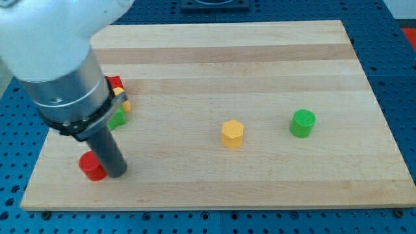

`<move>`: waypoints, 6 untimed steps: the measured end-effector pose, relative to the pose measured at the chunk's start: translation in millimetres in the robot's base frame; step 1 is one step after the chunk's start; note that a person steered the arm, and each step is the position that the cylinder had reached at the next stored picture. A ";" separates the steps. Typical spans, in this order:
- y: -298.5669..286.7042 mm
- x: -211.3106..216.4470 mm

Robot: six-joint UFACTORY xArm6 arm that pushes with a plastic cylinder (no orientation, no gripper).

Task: Place the hand at the top of the yellow hexagon

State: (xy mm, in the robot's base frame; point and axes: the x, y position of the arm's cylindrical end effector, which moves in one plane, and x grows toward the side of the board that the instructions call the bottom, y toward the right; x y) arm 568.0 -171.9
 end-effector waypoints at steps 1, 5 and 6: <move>-21.8 2.1; 70.6 -54.2; 96.6 -98.1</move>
